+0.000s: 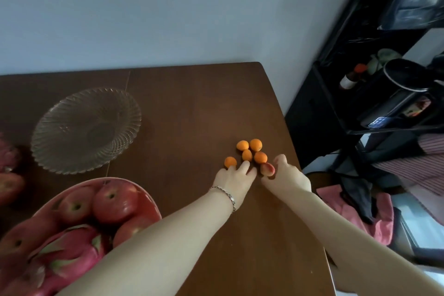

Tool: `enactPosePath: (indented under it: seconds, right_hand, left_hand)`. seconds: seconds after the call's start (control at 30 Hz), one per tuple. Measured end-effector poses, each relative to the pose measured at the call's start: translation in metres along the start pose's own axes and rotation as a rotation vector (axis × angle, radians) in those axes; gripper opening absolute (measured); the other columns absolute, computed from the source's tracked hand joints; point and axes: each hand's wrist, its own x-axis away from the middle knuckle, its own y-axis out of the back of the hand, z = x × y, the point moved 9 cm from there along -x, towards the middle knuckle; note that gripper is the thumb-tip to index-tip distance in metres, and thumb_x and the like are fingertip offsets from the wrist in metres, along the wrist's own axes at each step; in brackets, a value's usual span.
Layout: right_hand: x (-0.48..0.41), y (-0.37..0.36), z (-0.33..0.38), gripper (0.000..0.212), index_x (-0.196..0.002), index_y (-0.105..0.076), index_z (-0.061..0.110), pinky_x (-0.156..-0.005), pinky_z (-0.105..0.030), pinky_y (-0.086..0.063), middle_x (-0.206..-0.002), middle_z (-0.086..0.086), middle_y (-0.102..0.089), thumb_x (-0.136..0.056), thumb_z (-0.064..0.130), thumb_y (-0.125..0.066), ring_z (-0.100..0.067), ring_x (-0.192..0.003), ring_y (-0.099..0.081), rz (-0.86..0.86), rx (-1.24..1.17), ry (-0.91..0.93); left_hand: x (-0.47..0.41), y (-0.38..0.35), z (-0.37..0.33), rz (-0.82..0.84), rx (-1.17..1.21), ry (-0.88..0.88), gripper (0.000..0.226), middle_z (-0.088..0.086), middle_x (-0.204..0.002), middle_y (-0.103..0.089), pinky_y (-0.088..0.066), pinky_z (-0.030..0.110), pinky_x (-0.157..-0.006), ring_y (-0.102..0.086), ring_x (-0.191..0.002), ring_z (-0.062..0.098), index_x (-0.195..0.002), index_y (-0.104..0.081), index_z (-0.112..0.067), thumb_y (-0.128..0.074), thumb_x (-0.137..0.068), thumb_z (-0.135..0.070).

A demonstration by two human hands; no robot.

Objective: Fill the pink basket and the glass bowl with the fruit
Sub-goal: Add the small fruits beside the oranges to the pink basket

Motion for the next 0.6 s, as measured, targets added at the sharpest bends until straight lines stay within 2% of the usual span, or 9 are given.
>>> enactPosePath:
  seconds: [0.1,0.2,0.27,0.33,0.4,0.47,0.6]
  right_hand:
    - [-0.009,-0.012,0.000,0.039,-0.118,-0.040,0.019,-0.059,-0.029,-0.048,-0.087,-0.002,-0.060,-0.091,0.045,-0.045,-0.020,-0.077,-0.062,0.054,0.064,-0.022]
    - [-0.009,-0.022,-0.005,0.039,-0.121,-0.041,0.021,-0.057,-0.027,-0.045,-0.099,-0.003,-0.062,-0.090,0.044,-0.049,-0.021,-0.084,-0.063,0.053,0.120,0.005]
    - [-0.004,-0.026,-0.005,0.038,-0.120,-0.042,0.023,-0.057,-0.027,-0.044,-0.102,-0.003,-0.060,-0.090,0.045,-0.049,-0.020,-0.085,-0.062,0.056,0.136,0.029]
    - [0.004,-0.028,-0.003,0.038,-0.118,-0.043,0.025,-0.058,-0.027,-0.045,-0.103,-0.003,-0.058,-0.089,0.049,-0.047,-0.020,-0.085,-0.062,0.069,0.157,0.048]
    - [0.016,-0.026,0.003,0.040,-0.117,-0.045,0.027,-0.059,-0.027,-0.047,-0.100,0.000,-0.059,-0.088,0.055,-0.045,-0.018,-0.084,-0.061,0.065,0.157,0.076]
    - [0.032,-0.020,0.017,0.040,-0.115,-0.046,0.028,-0.062,-0.028,-0.051,-0.094,0.003,-0.060,-0.087,0.058,-0.044,-0.015,-0.081,-0.060,0.036,0.101,0.135]
    - [0.082,-0.005,0.082,0.036,-0.111,-0.047,0.029,-0.061,-0.027,-0.049,-0.080,0.011,-0.057,-0.088,0.056,-0.044,-0.012,-0.073,-0.059,0.038,-0.069,0.318]
  left_hand:
    - [-0.014,-0.009,-0.006,0.022,-0.080,-0.046,0.060,0.007,-0.145,-0.029,-0.039,0.037,-0.070,-0.051,-0.108,0.034,-0.141,-0.029,-0.015,-0.051,-0.087,-0.001]
    - [-0.019,-0.009,-0.007,0.010,-0.083,-0.055,0.045,0.011,-0.134,-0.036,-0.033,0.034,-0.065,-0.050,-0.103,0.035,-0.130,-0.039,-0.010,-0.046,-0.087,0.003]
    - [-0.019,-0.011,-0.003,0.065,-0.054,-0.016,0.038,0.013,-0.127,-0.038,-0.034,0.035,-0.065,-0.051,-0.102,0.036,-0.122,-0.043,-0.008,-0.048,-0.087,0.004]
    - [-0.010,-0.012,0.004,0.157,0.005,0.059,0.033,0.013,-0.124,-0.040,-0.037,0.036,-0.065,-0.054,-0.101,0.034,-0.118,-0.043,-0.009,-0.054,-0.087,-0.006]
    - [0.008,-0.004,0.014,0.177,0.127,0.143,0.032,0.012,-0.121,-0.045,-0.039,0.035,-0.068,-0.057,-0.100,0.034,-0.116,-0.044,-0.009,-0.054,-0.089,-0.022]
    - [0.036,0.018,0.024,0.096,0.251,0.194,0.034,0.009,-0.116,-0.048,-0.041,0.034,-0.071,-0.057,-0.098,0.032,-0.115,-0.046,-0.012,-0.052,-0.088,-0.032]
    - [0.119,0.075,0.073,-0.255,0.436,0.254,0.029,0.002,-0.101,-0.051,-0.048,0.034,-0.074,-0.060,-0.088,0.029,-0.107,-0.051,-0.019,-0.056,-0.084,-0.035]
